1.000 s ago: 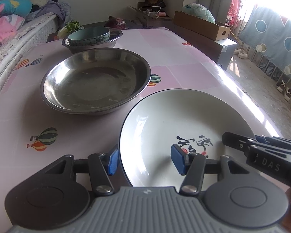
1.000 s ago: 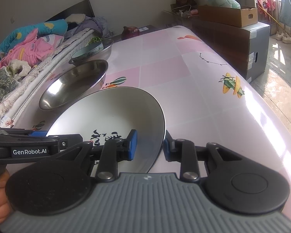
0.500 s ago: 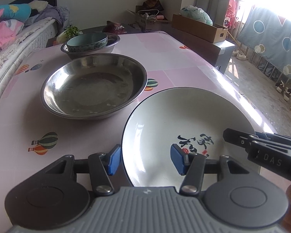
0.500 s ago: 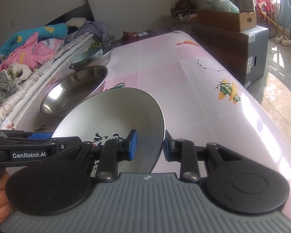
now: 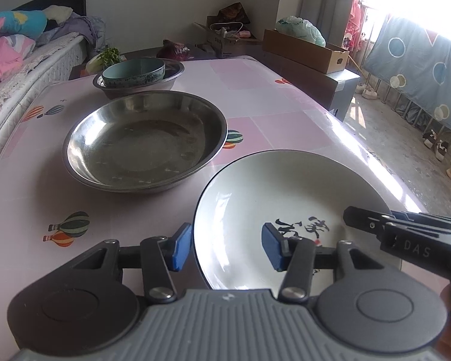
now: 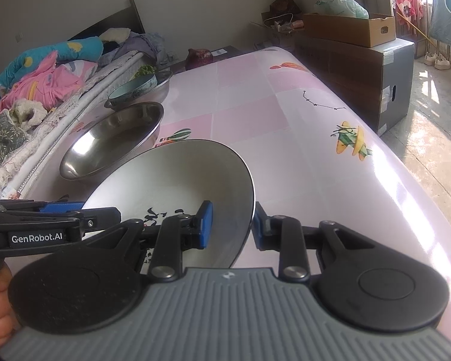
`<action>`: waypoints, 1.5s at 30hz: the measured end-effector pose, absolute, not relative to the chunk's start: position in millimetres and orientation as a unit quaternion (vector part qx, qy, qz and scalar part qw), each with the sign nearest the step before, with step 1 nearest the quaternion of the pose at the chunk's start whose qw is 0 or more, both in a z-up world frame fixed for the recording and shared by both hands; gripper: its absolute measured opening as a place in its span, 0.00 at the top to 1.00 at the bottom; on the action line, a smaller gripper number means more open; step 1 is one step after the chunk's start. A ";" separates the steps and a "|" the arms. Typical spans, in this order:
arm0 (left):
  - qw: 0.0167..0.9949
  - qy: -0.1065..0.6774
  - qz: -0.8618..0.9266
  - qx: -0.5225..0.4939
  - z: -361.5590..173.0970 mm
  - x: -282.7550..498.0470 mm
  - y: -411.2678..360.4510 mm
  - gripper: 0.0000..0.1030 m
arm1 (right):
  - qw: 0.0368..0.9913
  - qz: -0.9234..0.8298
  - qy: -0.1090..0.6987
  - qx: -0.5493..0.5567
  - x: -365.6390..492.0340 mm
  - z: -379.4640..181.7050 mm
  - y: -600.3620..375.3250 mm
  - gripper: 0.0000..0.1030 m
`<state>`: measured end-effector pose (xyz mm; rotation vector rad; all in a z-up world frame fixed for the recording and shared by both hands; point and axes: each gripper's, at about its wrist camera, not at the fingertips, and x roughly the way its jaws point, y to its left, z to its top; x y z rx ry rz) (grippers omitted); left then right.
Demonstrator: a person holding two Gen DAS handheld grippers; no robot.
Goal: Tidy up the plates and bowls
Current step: 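Carry the white plate over the large steel basin with both grippers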
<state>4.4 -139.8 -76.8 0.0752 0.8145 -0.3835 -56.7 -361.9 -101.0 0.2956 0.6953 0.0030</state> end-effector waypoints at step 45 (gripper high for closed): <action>0.878 0.431 -0.198 -0.067 -73.4 31.0 -126.8 0.71 | 0.925 -0.019 0.325 0.193 -54.4 -90.0 -374.7 0.80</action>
